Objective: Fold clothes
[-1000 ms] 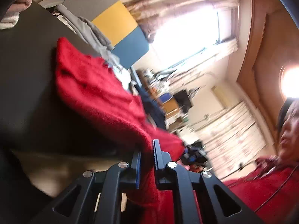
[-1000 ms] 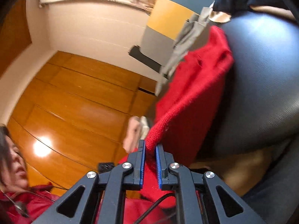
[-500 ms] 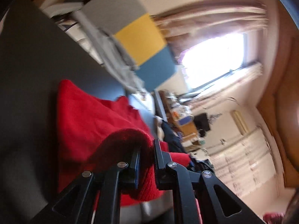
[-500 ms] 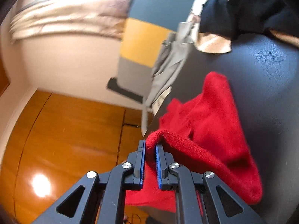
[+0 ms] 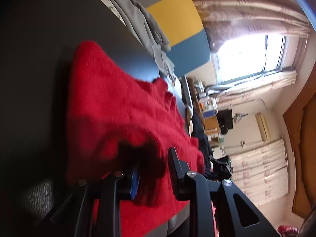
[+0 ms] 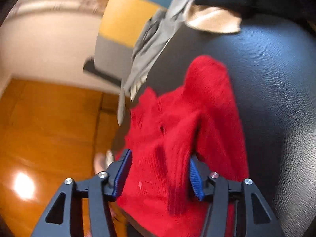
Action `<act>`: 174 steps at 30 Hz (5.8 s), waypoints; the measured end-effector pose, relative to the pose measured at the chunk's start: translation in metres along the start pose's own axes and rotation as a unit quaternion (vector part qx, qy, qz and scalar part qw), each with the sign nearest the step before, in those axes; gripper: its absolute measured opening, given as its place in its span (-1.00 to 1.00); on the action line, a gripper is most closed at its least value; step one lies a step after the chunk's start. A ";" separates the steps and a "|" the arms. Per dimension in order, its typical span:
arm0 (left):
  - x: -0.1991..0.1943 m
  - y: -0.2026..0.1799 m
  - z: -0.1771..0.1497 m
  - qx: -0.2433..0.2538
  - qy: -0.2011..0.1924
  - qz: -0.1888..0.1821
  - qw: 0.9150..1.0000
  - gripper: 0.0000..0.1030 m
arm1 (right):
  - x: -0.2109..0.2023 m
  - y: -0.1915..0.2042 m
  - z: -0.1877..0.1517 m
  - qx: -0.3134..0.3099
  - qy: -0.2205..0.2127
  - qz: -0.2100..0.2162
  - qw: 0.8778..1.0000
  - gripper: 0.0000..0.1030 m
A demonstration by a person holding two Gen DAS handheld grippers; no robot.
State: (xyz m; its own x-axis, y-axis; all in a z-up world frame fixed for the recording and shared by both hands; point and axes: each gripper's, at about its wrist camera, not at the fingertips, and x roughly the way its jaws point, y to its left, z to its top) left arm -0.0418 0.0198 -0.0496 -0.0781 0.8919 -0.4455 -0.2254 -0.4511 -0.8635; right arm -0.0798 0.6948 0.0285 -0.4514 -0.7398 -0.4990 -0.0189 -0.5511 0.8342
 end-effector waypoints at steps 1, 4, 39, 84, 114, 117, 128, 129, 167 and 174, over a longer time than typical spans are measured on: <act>-0.001 -0.001 -0.003 0.002 0.006 0.002 1.000 -0.50 | 0.002 0.001 0.000 -0.010 0.009 -0.009 1.000 0.12; 0.000 -0.006 -0.012 0.007 0.025 0.016 1.000 -0.50 | 0.007 0.006 -0.009 -0.050 0.028 -0.040 0.998 0.04; -0.010 -0.039 0.022 0.129 -0.180 0.287 0.932 -0.44 | 0.085 0.068 -0.038 -0.299 -0.102 -0.277 0.907 0.15; 0.058 -0.039 0.001 0.225 -0.149 0.469 0.841 -0.37 | 0.101 0.072 0.020 -0.303 -0.142 -0.421 0.843 -0.48; 0.049 -0.065 0.039 0.235 -0.158 0.434 0.855 -0.89 | 0.112 0.062 -0.032 -0.305 -0.129 -0.344 0.879 -0.19; 0.064 -0.042 0.039 0.230 -0.128 0.459 0.848 -0.87 | 0.112 0.061 -0.031 -0.304 -0.128 -0.342 0.880 -0.18; 0.026 -0.062 0.006 0.219 -0.184 0.432 0.855 -0.60 | 0.102 0.065 -0.033 -0.292 -0.132 -0.327 0.889 -0.16; 0.024 -0.063 -0.001 0.223 -0.179 0.426 0.858 -0.59 | 0.099 0.067 -0.035 -0.289 -0.134 -0.324 0.891 -0.15; 0.019 -0.089 -0.110 0.273 -0.132 0.353 0.885 -0.47 | -0.047 0.043 -0.137 -0.193 -0.177 -0.243 0.934 0.30; 0.010 -0.050 -0.040 0.202 -0.110 0.390 0.892 -0.37 | 0.005 0.056 -0.074 -0.254 -0.129 -0.284 0.916 0.29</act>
State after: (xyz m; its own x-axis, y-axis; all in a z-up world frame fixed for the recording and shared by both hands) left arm 0.0071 0.0498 -0.0201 -0.5428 0.3176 -0.7775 -0.3476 -0.9277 -0.1363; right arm -0.0177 0.6315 0.0553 -0.6943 -0.1982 -0.6918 0.0713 -0.9755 0.2079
